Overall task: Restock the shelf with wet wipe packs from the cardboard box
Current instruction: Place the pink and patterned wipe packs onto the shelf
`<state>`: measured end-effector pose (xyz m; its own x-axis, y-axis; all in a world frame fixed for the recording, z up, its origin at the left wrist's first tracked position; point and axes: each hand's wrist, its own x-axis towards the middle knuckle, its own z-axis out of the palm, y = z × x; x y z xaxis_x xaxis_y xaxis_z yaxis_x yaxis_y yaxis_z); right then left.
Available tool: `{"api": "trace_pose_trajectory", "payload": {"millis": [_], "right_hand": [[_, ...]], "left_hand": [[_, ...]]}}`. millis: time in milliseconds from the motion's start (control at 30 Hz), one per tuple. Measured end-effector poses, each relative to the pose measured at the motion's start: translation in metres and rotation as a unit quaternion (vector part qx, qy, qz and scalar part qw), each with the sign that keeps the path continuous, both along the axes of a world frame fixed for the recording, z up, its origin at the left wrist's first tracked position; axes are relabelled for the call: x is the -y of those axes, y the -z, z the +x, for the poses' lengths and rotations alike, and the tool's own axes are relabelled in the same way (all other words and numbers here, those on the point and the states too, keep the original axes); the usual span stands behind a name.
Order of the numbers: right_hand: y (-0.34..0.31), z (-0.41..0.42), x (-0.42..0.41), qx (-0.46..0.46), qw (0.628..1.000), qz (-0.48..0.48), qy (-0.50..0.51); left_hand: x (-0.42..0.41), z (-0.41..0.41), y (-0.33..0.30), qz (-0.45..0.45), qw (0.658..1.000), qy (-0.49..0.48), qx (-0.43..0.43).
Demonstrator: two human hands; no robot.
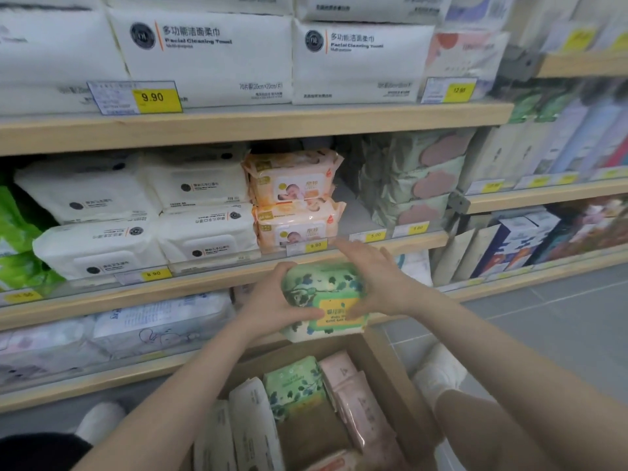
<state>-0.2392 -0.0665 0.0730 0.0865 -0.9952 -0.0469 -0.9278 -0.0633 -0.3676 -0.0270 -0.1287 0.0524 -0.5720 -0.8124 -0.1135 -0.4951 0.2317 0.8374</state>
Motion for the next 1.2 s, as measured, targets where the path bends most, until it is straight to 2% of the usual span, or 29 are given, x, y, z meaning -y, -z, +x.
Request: {"api": "trace_pose_trajectory", "payload": {"millis": [67, 167, 267, 333, 400, 467, 533, 600, 733, 933, 1200], "right_hand": [[-0.006, -0.004, 0.010, -0.052, 0.996, 0.046, -0.053], [-0.012, -0.017, 0.017, -0.039, 0.993, 0.079, -0.074], [-0.022, -0.043, 0.019, -0.055, 0.997, 0.030, -0.050], [-0.031, -0.064, 0.024, -0.110, 0.994, -0.016, -0.015], [-0.040, -0.086, 0.034, -0.186, 0.980, -0.051, 0.037], [-0.047, -0.104, 0.049, -0.259, 0.959, -0.084, 0.072], [-0.050, -0.114, 0.067, -0.312, 0.941, -0.094, 0.091], [-0.048, -0.115, 0.086, -0.332, 0.934, -0.084, 0.104], [-0.036, -0.107, 0.114, -0.336, 0.934, -0.073, 0.100], [-0.034, -0.098, 0.159, -0.295, 0.949, -0.111, 0.015], [0.006, -0.120, 0.174, -0.172, 0.985, -0.011, 0.030]], "left_hand": [[0.003, -0.012, -0.004, -0.023, 0.999, 0.036, 0.006], [0.009, -0.030, -0.008, -0.052, 0.995, 0.079, -0.003], [0.023, -0.047, -0.024, -0.065, 0.992, 0.103, -0.026], [0.043, -0.058, -0.035, -0.092, 0.992, 0.077, -0.030], [0.070, -0.069, -0.035, -0.207, 0.975, 0.059, 0.058], [0.095, -0.077, -0.023, -0.295, 0.935, 0.069, 0.186], [0.109, -0.082, -0.007, -0.314, 0.906, 0.074, 0.275], [0.116, -0.084, 0.008, -0.335, 0.887, 0.069, 0.310], [0.120, -0.084, 0.019, -0.367, 0.881, 0.043, 0.295], [0.121, -0.080, 0.025, -0.392, 0.878, 0.035, 0.272], [0.120, -0.079, 0.024, -0.380, 0.887, 0.040, 0.258]]}}
